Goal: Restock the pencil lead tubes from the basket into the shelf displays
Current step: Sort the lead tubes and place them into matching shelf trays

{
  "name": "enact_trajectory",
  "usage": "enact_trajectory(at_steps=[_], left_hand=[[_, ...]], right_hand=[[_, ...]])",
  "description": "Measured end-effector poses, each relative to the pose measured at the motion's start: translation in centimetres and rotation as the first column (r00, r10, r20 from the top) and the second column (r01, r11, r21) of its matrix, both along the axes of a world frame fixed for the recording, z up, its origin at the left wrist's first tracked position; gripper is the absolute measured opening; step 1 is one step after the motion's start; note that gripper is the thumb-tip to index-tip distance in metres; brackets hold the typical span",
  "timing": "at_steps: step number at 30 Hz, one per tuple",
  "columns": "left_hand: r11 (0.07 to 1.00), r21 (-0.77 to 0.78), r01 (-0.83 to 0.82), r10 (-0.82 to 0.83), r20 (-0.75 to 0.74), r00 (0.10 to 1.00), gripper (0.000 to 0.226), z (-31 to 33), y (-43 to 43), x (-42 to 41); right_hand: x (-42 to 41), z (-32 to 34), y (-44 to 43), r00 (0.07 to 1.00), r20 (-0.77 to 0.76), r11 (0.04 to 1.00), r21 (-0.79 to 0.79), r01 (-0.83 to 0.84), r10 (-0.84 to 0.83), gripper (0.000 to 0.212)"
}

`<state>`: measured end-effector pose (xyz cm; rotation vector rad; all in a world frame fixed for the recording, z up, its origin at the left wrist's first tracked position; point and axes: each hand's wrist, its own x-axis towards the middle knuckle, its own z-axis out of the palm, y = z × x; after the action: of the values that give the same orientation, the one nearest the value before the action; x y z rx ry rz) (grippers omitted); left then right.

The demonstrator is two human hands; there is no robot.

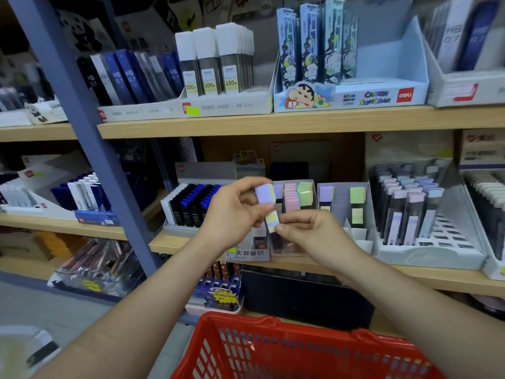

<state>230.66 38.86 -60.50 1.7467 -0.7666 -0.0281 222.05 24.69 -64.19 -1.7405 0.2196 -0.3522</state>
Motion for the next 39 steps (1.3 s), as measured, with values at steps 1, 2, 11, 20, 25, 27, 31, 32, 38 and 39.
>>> enact_trajectory(at_steps=[1, 2, 11, 20, 25, 27, 31, 32, 38, 39], left_hand=[[0.999, -0.021, -0.035, 0.035, 0.043, 0.998, 0.033, 0.3, -0.2, 0.3], [0.997, -0.043, -0.068, 0.071, 0.074, 0.995, 0.032, 0.5, -0.5, 0.7], [0.982, -0.028, -0.185, 0.187, 0.140, 0.972, 0.029, -0.9, -3.9, 4.1], [0.954, 0.226, -0.194, 0.136, 0.251, 0.959, 0.026, -2.6, -5.3, 5.5], [0.880, 0.384, -0.281, 0.105, 0.418, 0.902, 0.026, -2.0, -6.0, 5.3], [0.876, 0.377, -0.300, 0.106, 0.457, 0.883, 0.025, -2.0, -6.4, 5.1], [0.852, 0.363, -0.377, 0.139, 0.537, 0.832, 0.022, -2.1, -6.9, 5.3], [0.845, 0.366, -0.391, 0.137, 0.558, 0.818, 0.022, -2.1, -6.9, 5.5], [0.849, 0.358, -0.388, 0.145, 0.549, 0.823, 0.021, -1.6, -6.5, 6.1], [0.850, 0.361, -0.383, 0.141, 0.545, 0.827, 0.021, -1.6, -6.5, 6.2]], right_hand=[[0.0, -0.1, -0.7, 1.000, 0.006, 0.983, -0.181, 0.025, -0.024, 0.017], [0.0, -0.3, -1.3, 0.999, -0.012, 0.931, -0.363, 0.037, -0.045, 0.021], [-1.1, -2.6, -3.5, 0.991, -0.134, 0.488, -0.865, -0.113, -0.009, 0.027], [-1.9, -3.0, -4.0, 0.982, -0.171, 0.452, -0.872, -0.187, 0.078, 0.021], [-2.0, -2.3, -4.4, 0.997, -0.043, 0.401, -0.914, -0.065, 0.065, 0.026], [-1.9, -2.3, -4.0, 0.997, -0.069, 0.341, -0.937, -0.079, 0.043, 0.025], [-1.1, -2.8, -3.5, 0.998, -0.060, 0.315, -0.948, -0.047, -0.031, 0.031], [-0.8, -3.0, -3.5, 0.997, -0.062, 0.332, -0.942, -0.041, -0.051, 0.032], [-0.9, -3.0, -3.9, 0.994, -0.104, 0.496, -0.865, -0.074, -0.032, 0.025], [-1.0, -2.9, -3.9, 0.994, -0.107, 0.514, -0.854, -0.080, -0.023, 0.024]])
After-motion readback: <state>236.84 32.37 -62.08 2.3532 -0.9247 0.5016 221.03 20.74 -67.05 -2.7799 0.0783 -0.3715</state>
